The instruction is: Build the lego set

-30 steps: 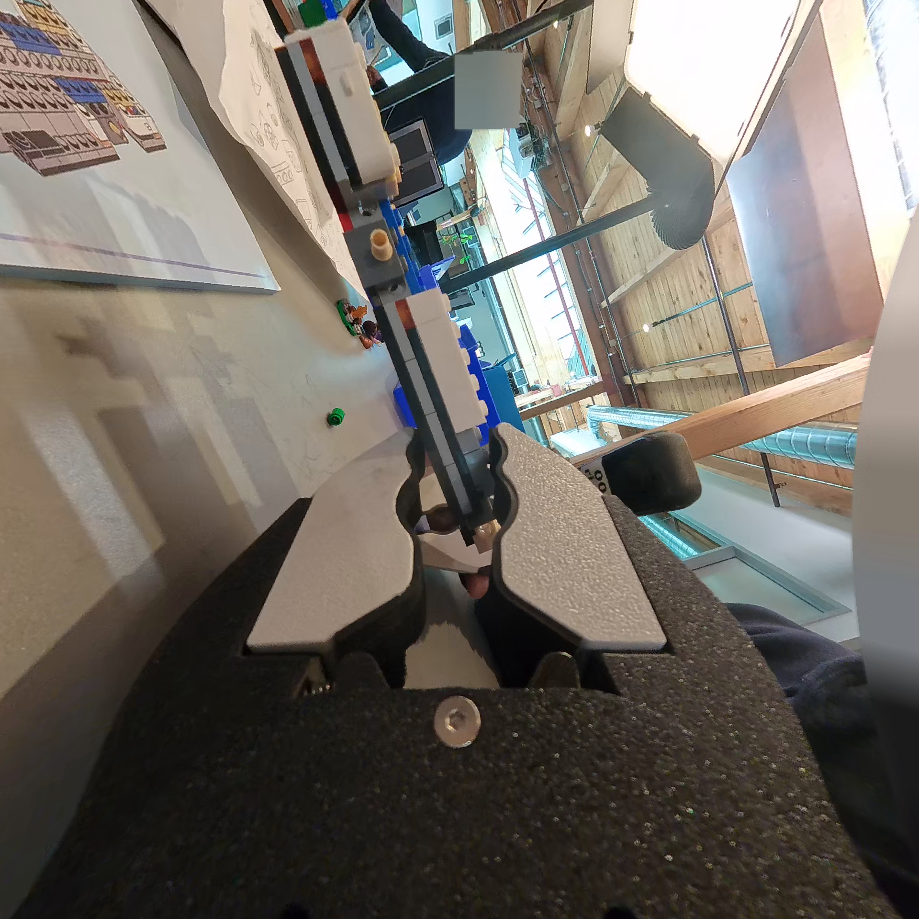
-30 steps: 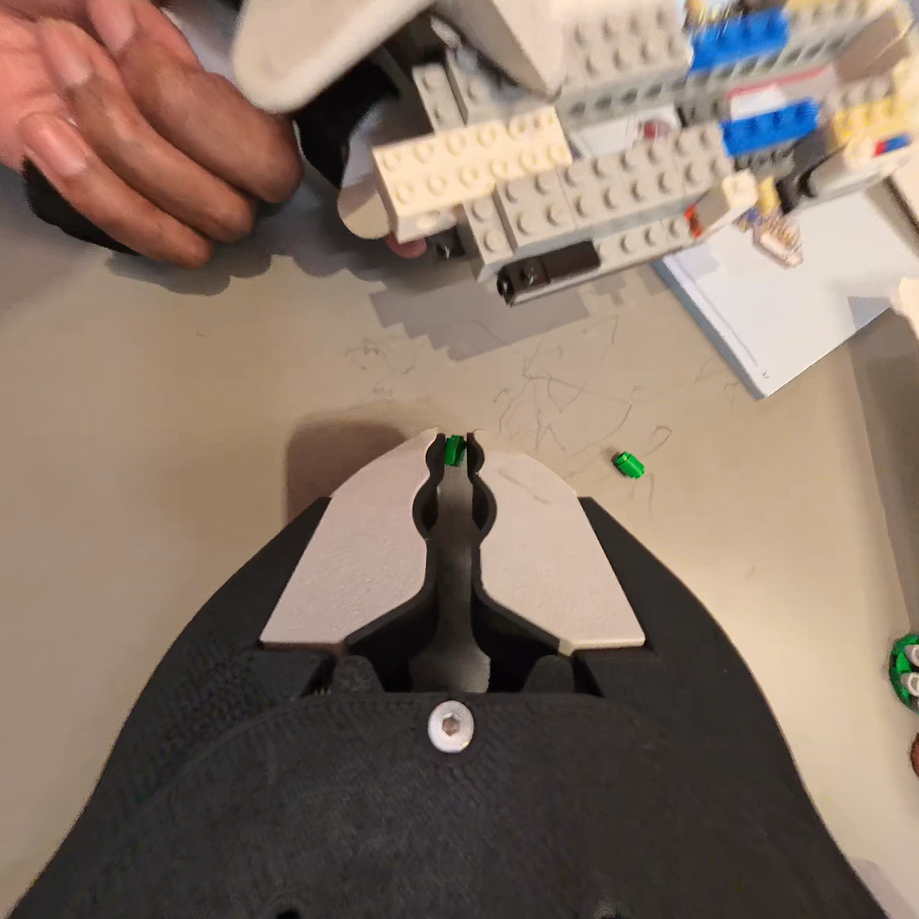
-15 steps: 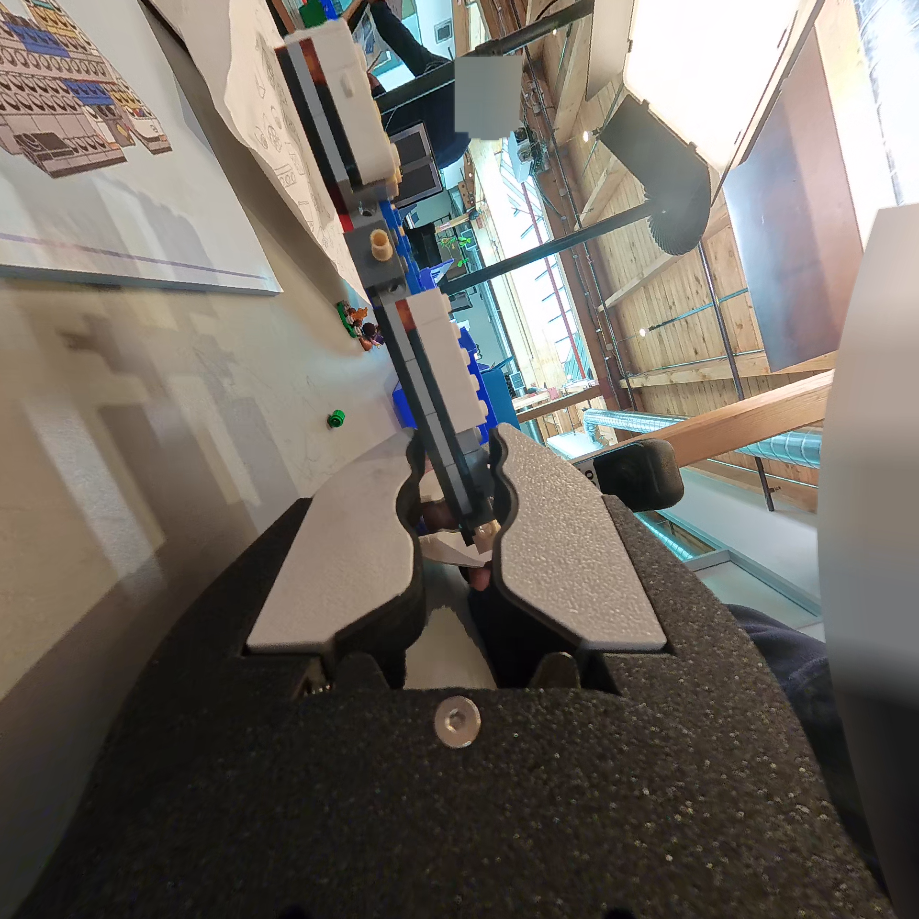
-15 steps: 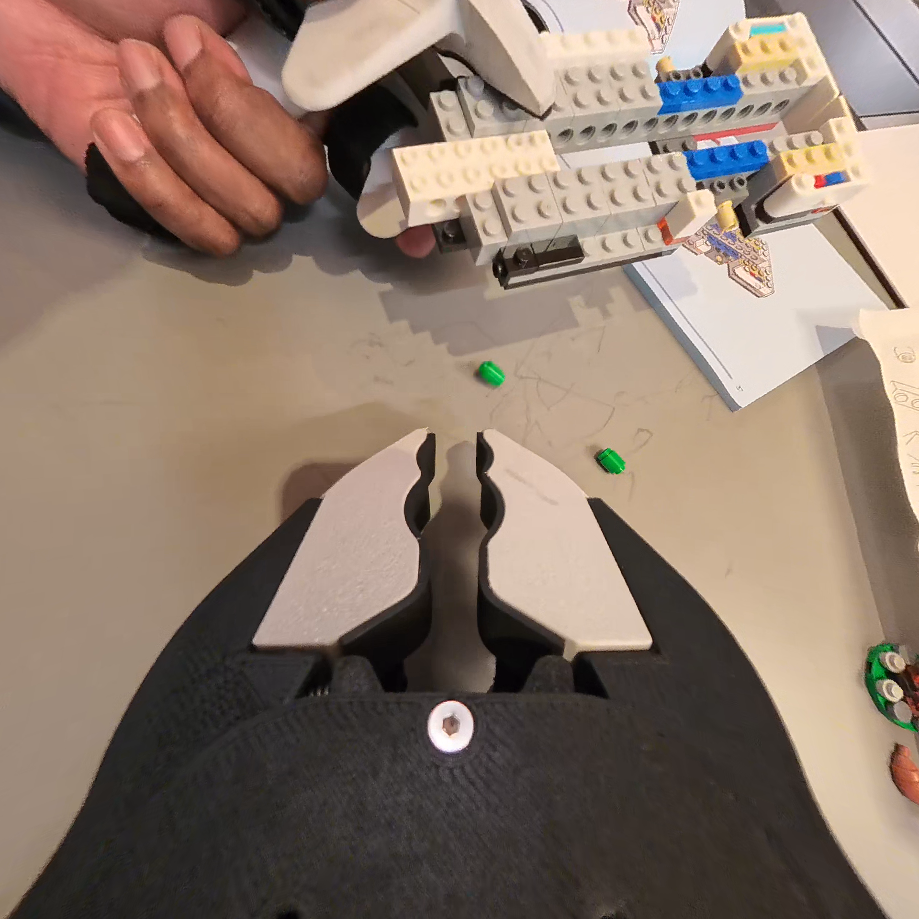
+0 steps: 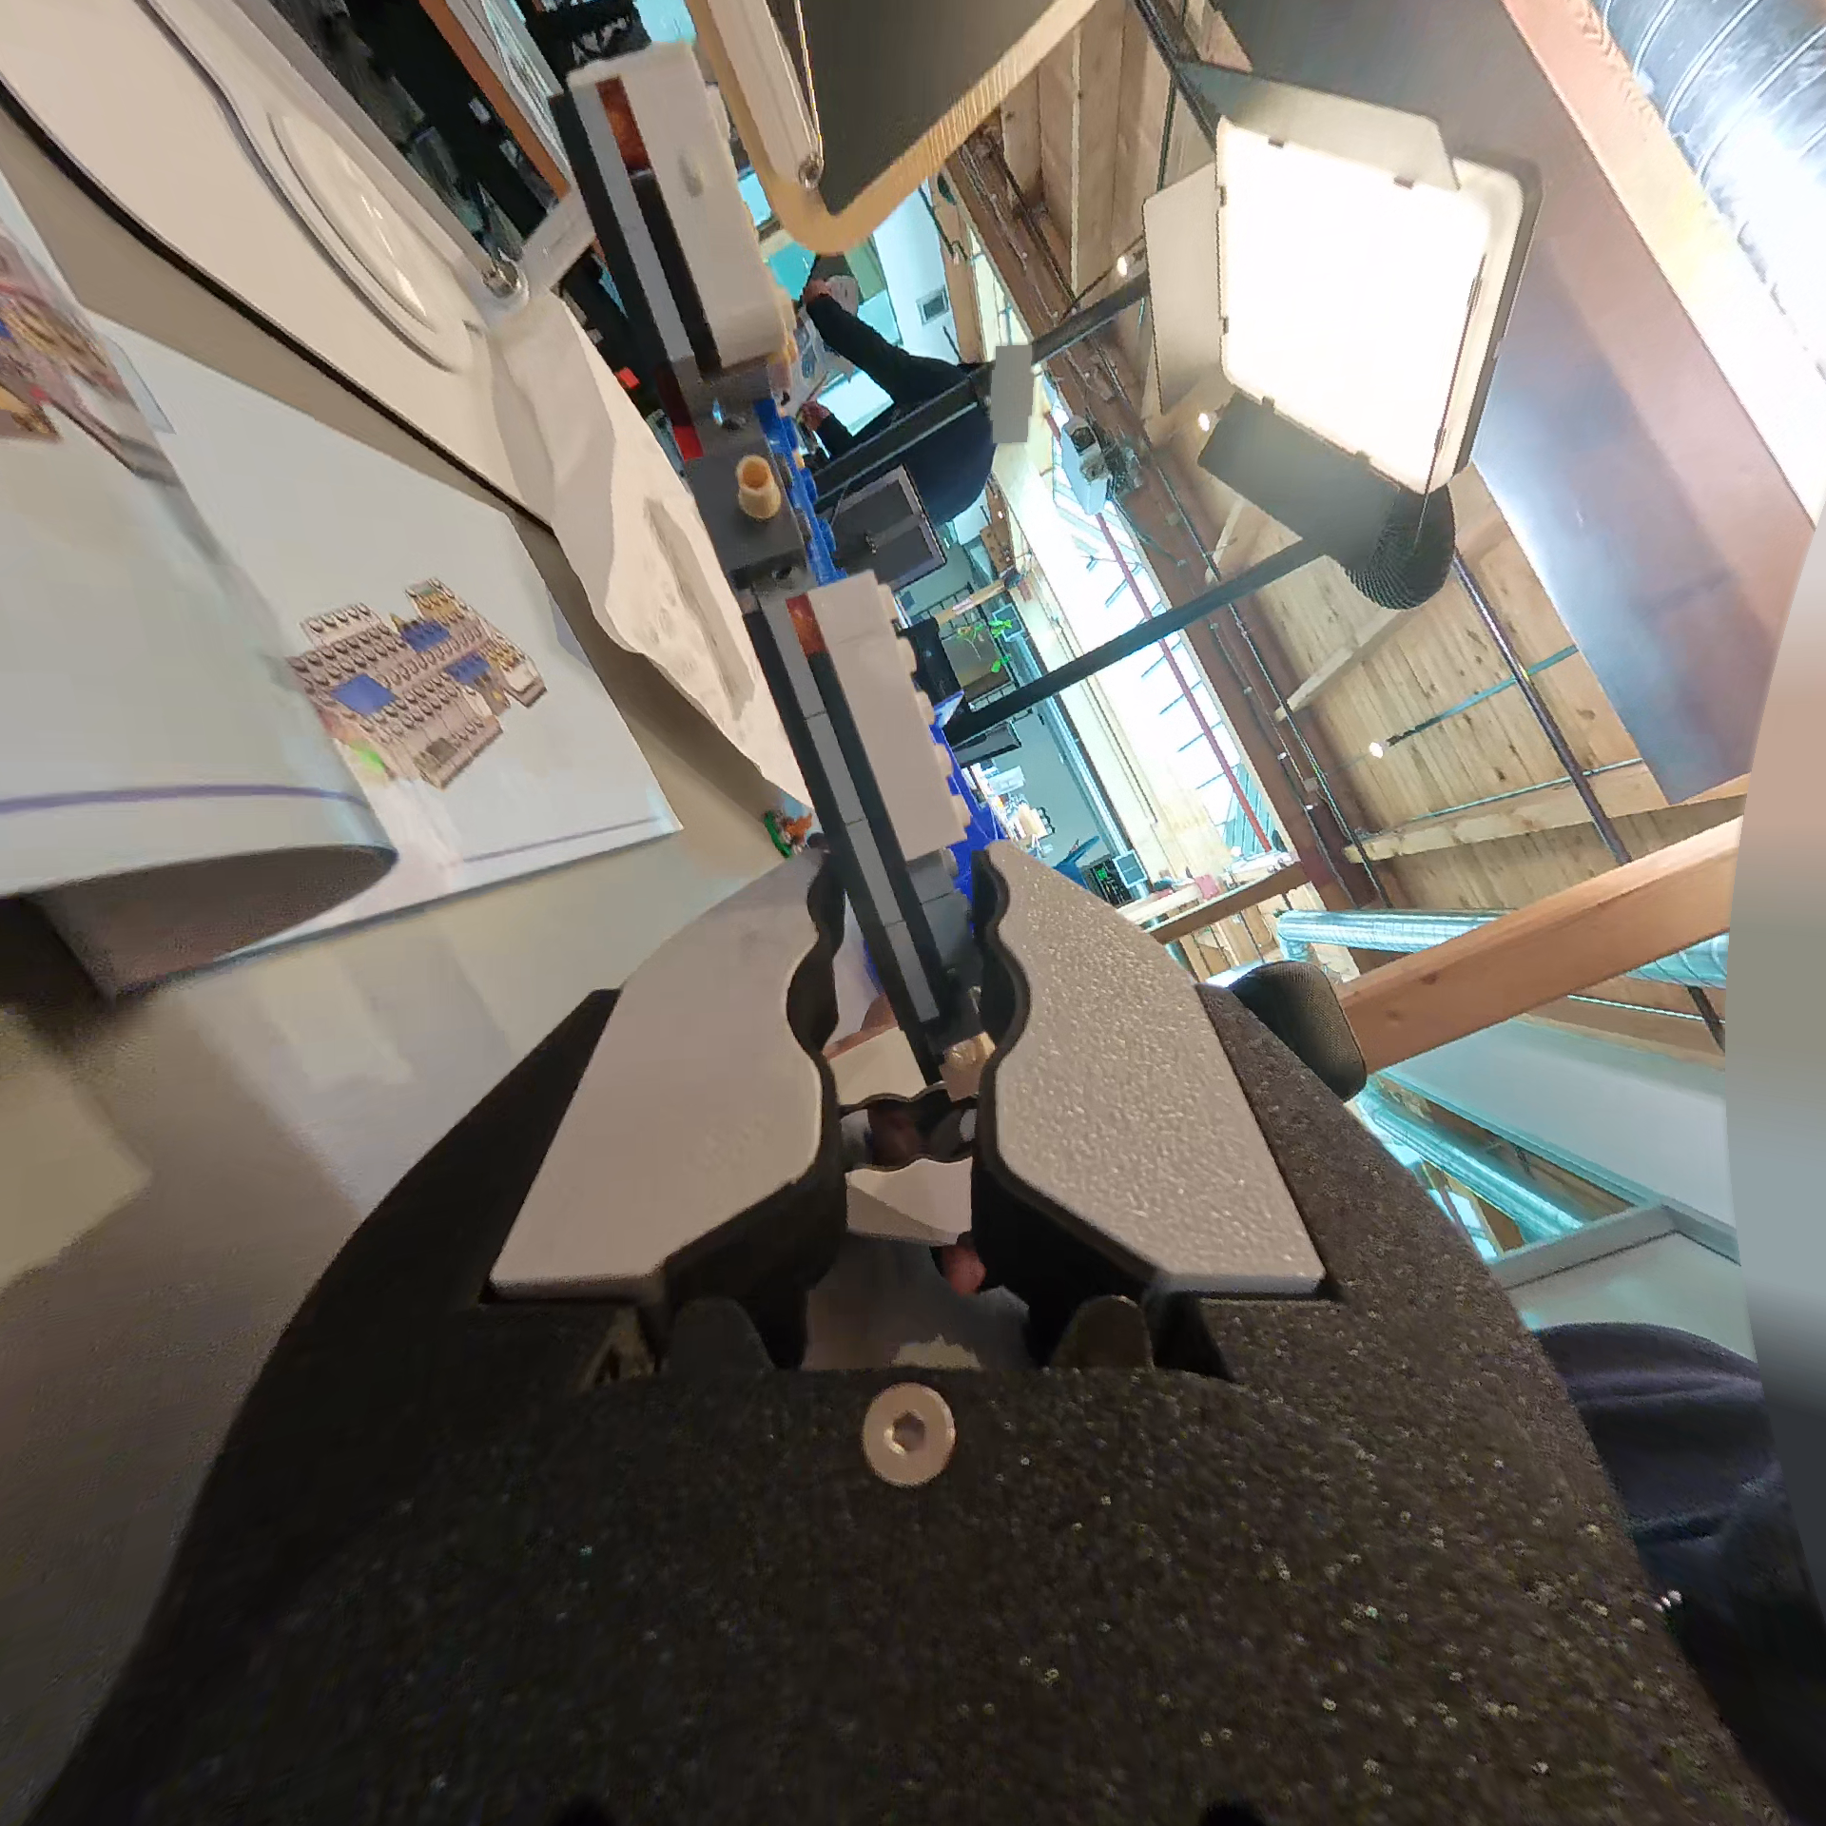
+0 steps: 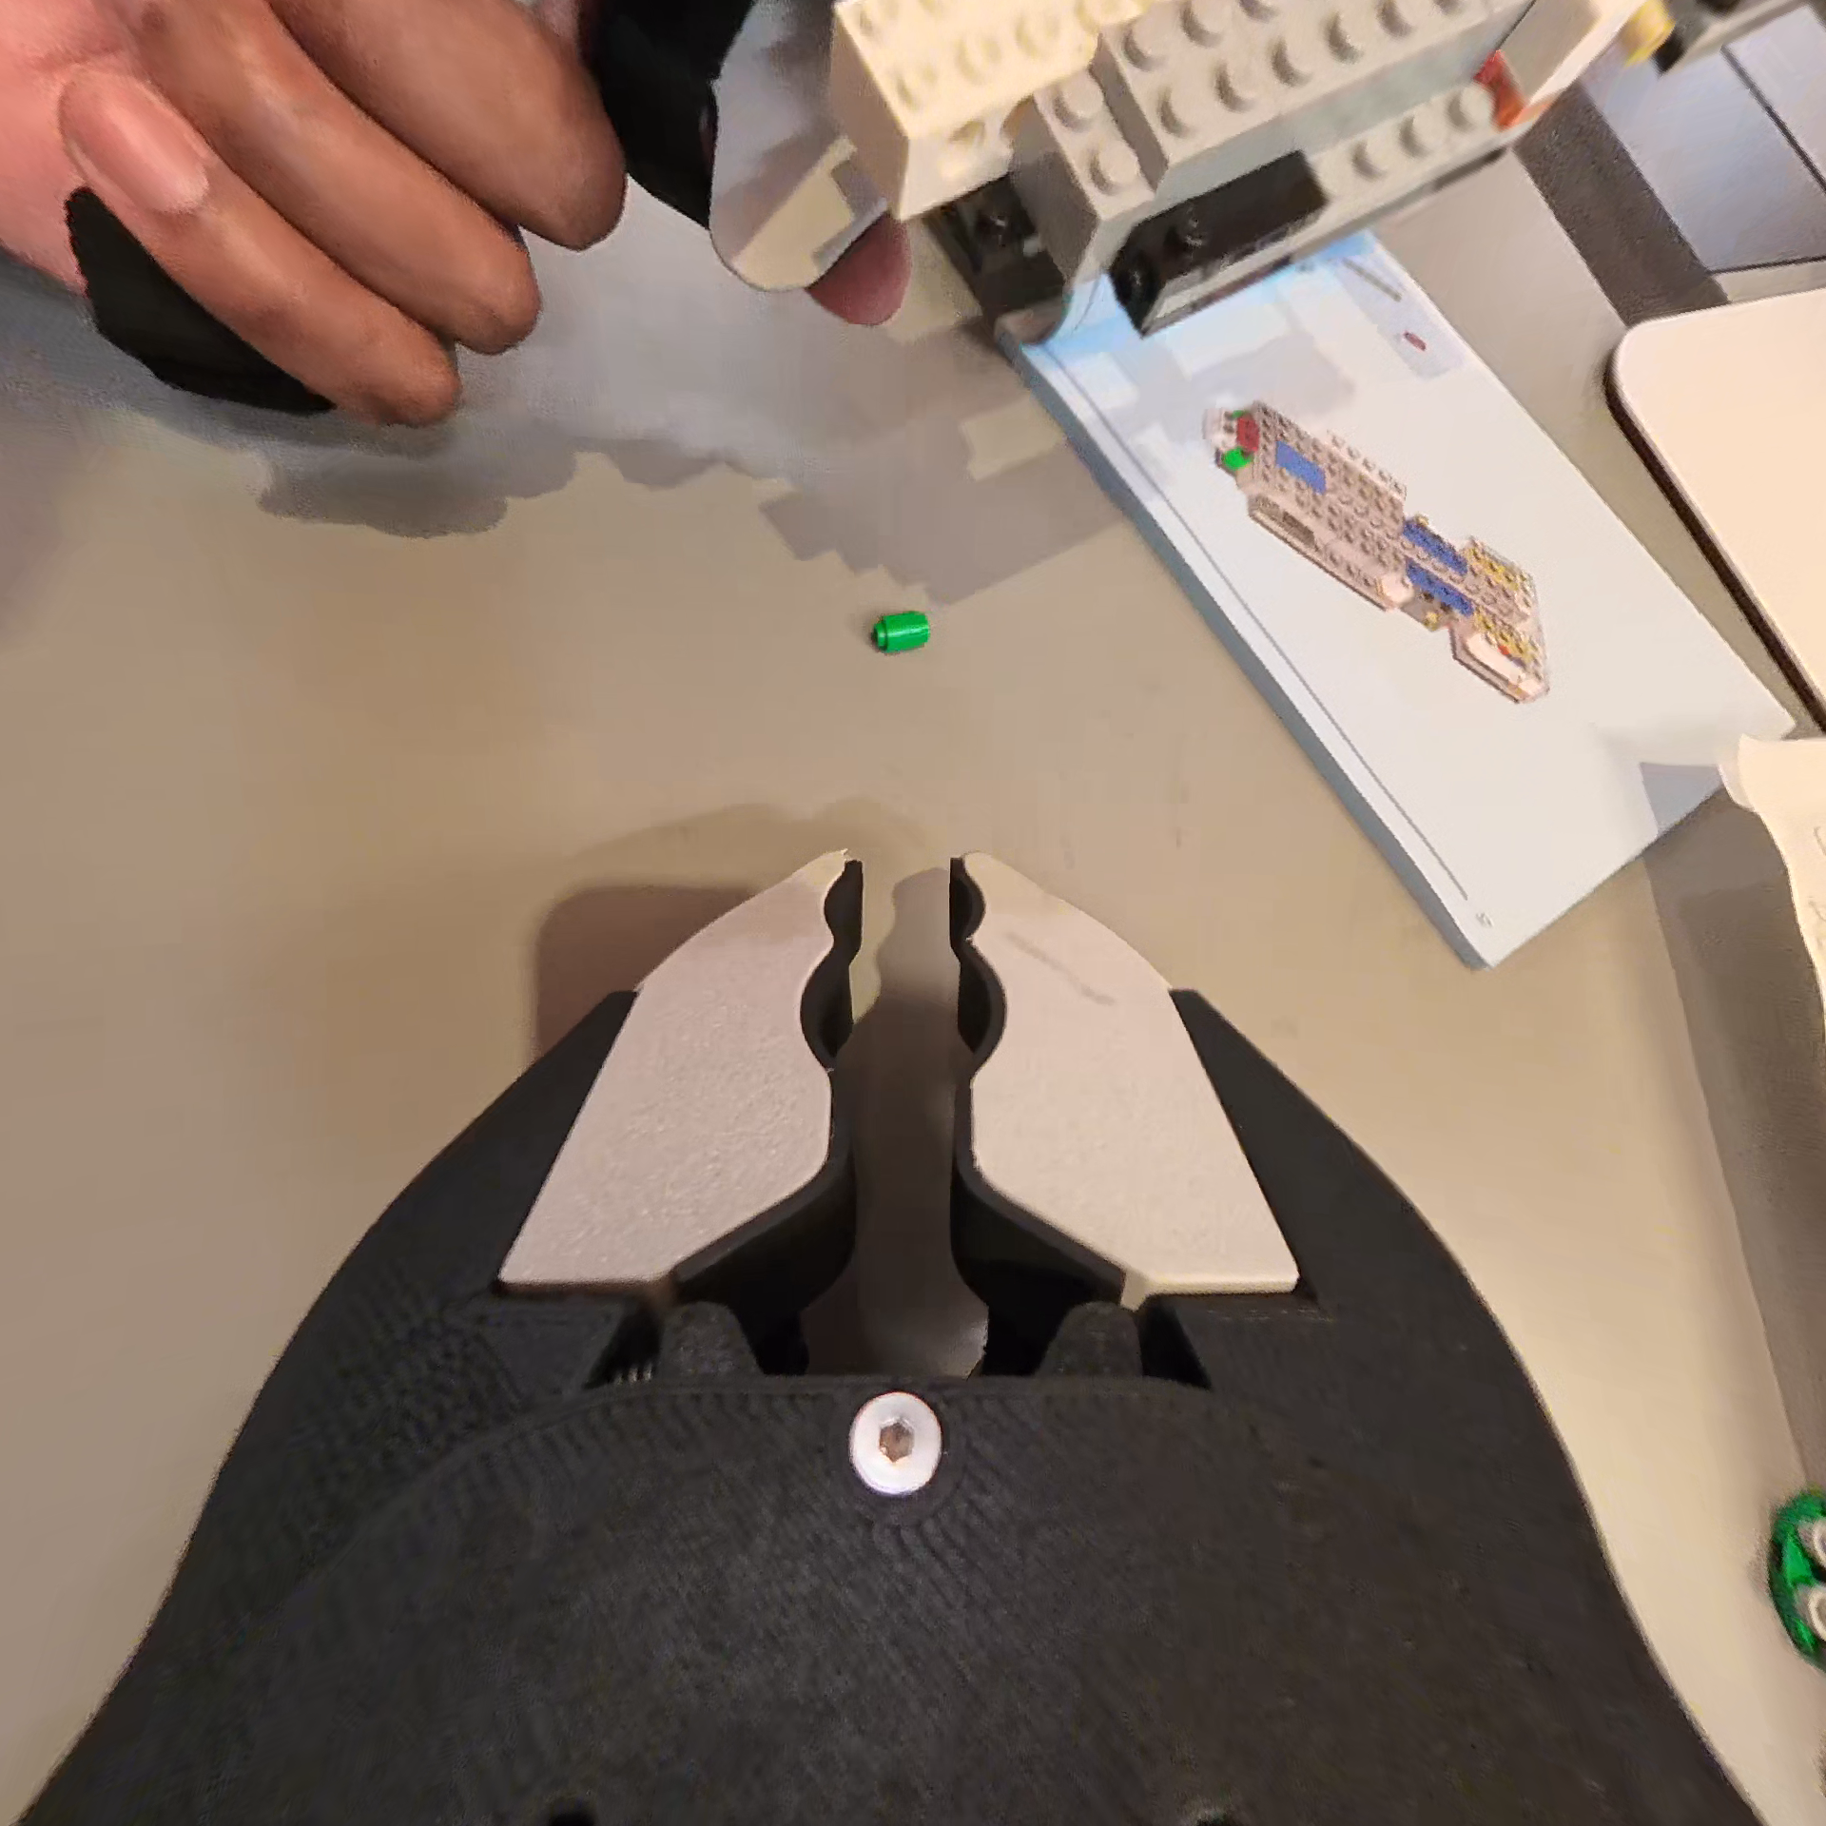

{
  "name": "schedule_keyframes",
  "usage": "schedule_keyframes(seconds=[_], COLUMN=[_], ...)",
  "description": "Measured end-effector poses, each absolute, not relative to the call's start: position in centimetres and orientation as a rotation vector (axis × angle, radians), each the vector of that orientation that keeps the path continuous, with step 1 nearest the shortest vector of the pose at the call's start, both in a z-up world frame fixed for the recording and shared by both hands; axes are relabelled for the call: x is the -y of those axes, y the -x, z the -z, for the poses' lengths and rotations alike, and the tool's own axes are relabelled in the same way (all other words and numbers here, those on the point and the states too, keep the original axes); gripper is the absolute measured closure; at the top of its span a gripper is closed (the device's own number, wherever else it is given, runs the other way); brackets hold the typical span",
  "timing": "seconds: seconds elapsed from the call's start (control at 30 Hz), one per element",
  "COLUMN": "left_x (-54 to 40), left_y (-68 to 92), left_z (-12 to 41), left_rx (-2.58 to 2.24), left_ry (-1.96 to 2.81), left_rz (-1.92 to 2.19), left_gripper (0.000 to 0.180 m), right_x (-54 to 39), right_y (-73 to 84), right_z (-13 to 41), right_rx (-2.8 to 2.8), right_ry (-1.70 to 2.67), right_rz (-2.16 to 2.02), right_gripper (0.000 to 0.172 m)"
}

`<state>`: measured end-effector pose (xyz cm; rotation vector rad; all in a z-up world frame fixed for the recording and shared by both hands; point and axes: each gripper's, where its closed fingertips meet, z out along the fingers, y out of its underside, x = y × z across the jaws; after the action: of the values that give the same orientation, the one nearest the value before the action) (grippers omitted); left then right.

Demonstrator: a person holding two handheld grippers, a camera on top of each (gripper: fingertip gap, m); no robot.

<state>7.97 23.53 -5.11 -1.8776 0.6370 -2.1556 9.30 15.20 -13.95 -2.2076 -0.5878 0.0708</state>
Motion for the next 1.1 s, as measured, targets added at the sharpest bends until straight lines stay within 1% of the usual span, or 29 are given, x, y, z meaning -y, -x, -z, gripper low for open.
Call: schedule_keyframes(seconds=[0.17,0.27,0.47,0.77,0.9,1.1], left_x=[-25.0,-25.9,-28.9,-30.2,-29.7,-27.3], left_y=[-7.3,-6.7,-4.9,-4.3,-4.4,-5.3], left_z=[4.2,3.3,1.7,2.0,1.9,2.0], left_rx=[-0.593,-0.589,-0.543,-0.537,-0.566,-0.652], left_ry=[1.86,1.826,1.756,1.761,1.751,1.745], left_rz=[2.167,2.159,2.113,2.084,2.079,2.103], left_gripper=[0.156,0.156,0.156,0.156,0.156,0.156], right_x=[-18.3,-20.2,-23.7,-25.4,-24.8,-19.2], right_y=[-6.5,-5.0,-3.5,-2.1,-1.9,-3.1], right_z=[13.2,13.4,14.2,15.1,15.1,13.8], right_rx=[0.691,0.812,0.912,1.008,0.999,0.916], right_ry=[2.13,2.116,2.136,2.181,2.199,2.183], right_rz=[-0.122,-0.118,-0.087,-0.115,-0.143,-0.171], right_gripper=[0.152,0.149,0.149,0.159,0.159,0.16])
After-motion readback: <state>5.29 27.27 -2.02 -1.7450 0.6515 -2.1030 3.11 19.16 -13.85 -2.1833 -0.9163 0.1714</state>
